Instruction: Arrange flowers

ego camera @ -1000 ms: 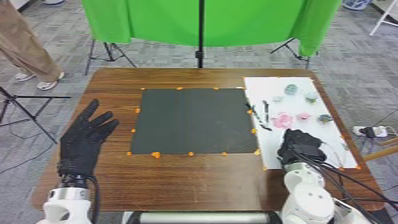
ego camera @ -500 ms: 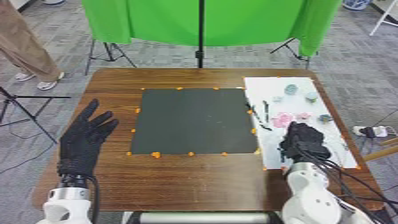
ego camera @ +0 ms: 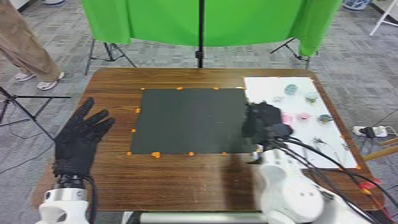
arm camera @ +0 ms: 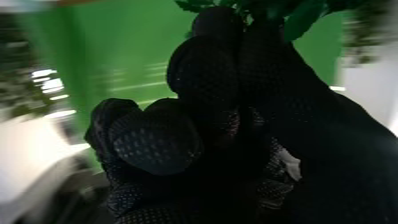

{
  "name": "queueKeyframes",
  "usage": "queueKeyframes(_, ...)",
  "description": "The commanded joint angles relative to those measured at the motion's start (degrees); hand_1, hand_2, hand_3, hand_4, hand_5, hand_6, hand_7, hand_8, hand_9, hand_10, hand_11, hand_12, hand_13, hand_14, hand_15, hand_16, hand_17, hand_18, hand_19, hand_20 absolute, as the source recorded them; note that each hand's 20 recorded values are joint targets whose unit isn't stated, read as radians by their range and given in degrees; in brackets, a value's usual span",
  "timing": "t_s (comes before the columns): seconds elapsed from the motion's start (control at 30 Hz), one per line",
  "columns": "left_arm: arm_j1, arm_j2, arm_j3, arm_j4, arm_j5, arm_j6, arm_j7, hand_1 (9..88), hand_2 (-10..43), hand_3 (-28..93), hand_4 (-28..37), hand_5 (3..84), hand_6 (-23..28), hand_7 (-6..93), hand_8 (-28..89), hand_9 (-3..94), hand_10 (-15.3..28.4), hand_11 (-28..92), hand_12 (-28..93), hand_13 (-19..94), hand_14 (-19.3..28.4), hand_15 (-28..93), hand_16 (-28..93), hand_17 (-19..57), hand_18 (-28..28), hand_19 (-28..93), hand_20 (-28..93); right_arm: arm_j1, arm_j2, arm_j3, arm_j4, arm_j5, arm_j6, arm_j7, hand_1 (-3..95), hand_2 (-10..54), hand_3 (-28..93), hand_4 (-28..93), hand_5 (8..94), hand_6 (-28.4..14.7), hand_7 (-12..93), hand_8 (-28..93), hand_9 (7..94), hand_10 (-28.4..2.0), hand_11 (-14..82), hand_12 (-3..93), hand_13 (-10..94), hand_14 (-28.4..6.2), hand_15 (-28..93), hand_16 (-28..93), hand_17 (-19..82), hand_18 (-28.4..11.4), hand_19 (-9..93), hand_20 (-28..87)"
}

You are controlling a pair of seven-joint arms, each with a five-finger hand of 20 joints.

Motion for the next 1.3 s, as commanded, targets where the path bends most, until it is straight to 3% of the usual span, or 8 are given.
queueKeyframes(0.03, -1.0, 1.17, -0.69, -0.9, 0.25, 1.02, -0.7, 26.2, 7.7, 74, -21.4, 32.0, 6.6, 12.8, -9, 33.2, 19.9, 27, 14, 24, 25.7, 56, -7, -8.7, 23.7, 49, 24, 13.8, -20.5, -7.3, 10.3, 0.7, -3.5, -11.3, 55.1, -9.5, 78, -28, 90.8, -6.0, 21, 14, 88.5, -13.1, 52.2, 24.6, 84, -9.7, 77, 18, 45, -25.6, 93, 51)
queueKeyframes(0.13, -3.0, 1.17, -0.67, -0.74, 0.95, 0.57, -2.22, 26.2, 7.7, 74, -21.4, 32.0, 6.6, 12.8, -9, 33.1, 19.9, 27, 14, 24, 25.7, 56, -7, -8.7, 23.7, 49, 24, 17.1, -25.7, -10.5, 17.3, 0.6, -3.8, -13.1, 54.8, -9.5, 78, -27, 91.0, -5.9, 21, 15, 88.7, -13.0, 52.4, 24.4, 84, -9.8, 77, 18, 45, -25.6, 93, 52)
queueKeyframes(0.37, -9.1, 4.05, 1.25, 0.27, 1.72, 0.14, -4.23, 26.2, 7.7, 74, -21.4, 32.1, 6.6, 12.8, -9, 33.2, 19.9, 27, 13, 24, 25.7, 56, -7, -8.7, 23.7, 49, 24, 24.5, -30.2, -17.5, 28.7, 7.0, -3.7, -8.2, 54.7, -9.5, 78, -27, 91.3, -5.6, 20, 15, 88.7, -12.9, 53.0, 24.0, 84, -9.8, 77, 18, 46, -25.5, 93, 53)
queueKeyframes(0.47, -11.8, 3.47, 2.15, 0.93, 2.15, -0.68, -6.24, 26.1, 7.7, 74, -21.4, 32.1, 6.7, 12.8, -9, 33.1, 19.8, 27, 14, 24, 25.7, 56, -7, -8.7, 23.7, 49, 24, 25.6, -30.8, -18.9, 31.0, 9.1, -5.6, -4.9, 54.6, -9.5, 78, -27, 91.2, -5.4, 20, 15, 88.5, -12.9, 53.2, 23.7, 84, -9.8, 77, 18, 46, -25.3, 93, 53)
queueKeyframes(0.83, -12.9, 3.52, 2.88, 1.07, 2.16, -0.43, -5.99, 26.2, 7.8, 74, -21.4, 32.1, 6.7, 12.7, -9, 33.1, 19.8, 27, 13, 24, 25.7, 56, -7, -8.7, 23.7, 49, 24, 22.0, -31.8, -17.6, 31.6, 9.5, -16.3, -4.2, 54.1, -9.5, 75, -27, 90.6, -3.8, 20, 13, 88.3, -12.0, 53.0, 22.5, 83, -9.9, 76, 18, 44, -25.2, 93, 51)
queueKeyframes(0.97, -14.5, 3.92, 4.15, 1.91, 1.51, -0.77, -4.05, 26.2, 7.8, 74, -21.3, 32.1, 6.7, 12.7, -9, 33.1, 19.8, 27, 13, 24, 25.8, 56, -7, -8.6, 23.7, 49, 24, 23.5, -31.0, -19.6, 31.4, 10.1, -14.5, -4.8, 54.3, -9.5, 74, -28, 90.6, -3.6, 20, 11, 88.3, -11.8, 52.9, 22.3, 83, -10.1, 76, 18, 42, -25.1, 93, 51)
queueKeyframes(1.23, -17.5, 2.28, 4.29, 3.1, 2.57, -1.91, -6.38, 26.2, 7.7, 74, -21.3, 32.2, 6.7, 12.9, -9, 33.0, 19.9, 27, 14, 24, 25.7, 56, -7, -8.6, 23.6, 49, 24, 23.7, -32.7, -17.7, 31.9, 8.5, -13.9, -8.0, 54.1, -9.5, 71, -28, 90.3, -2.4, 20, 10, 88.5, -10.6, 52.9, 22.1, 83, -9.9, 76, 18, 41, -24.9, 93, 50)
queueKeyframes(1.3, -16.4, 2.88, 4.37, 2.73, 2.12, -1.61, -5.3, 26.2, 7.7, 74, -21.3, 32.2, 6.7, 12.9, -9, 33.0, 19.9, 27, 14, 24, 25.8, 56, -7, -8.6, 23.6, 49, 24, 24.2, -32.2, -19.1, 31.5, 8.7, -13.4, -6.9, 53.6, -9.5, 70, -28, 90.3, -2.4, 20, 9, 88.5, -10.5, 52.9, 22.1, 83, -10.0, 76, 18, 41, -24.9, 93, 50)
